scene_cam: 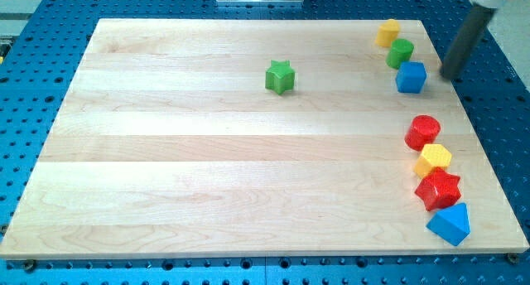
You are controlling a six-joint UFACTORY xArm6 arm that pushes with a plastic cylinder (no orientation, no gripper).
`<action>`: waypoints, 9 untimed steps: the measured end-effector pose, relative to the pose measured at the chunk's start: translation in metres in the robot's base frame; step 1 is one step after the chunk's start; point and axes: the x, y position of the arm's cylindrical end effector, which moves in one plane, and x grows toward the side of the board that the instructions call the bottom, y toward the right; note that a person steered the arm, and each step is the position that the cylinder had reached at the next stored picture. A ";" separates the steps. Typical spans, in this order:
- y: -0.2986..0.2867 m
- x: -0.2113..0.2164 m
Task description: Push green circle into the green star
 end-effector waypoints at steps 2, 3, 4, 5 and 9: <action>-0.014 -0.031; -0.090 -0.011; -0.114 -0.010; -0.057 -0.010; -0.178 -0.101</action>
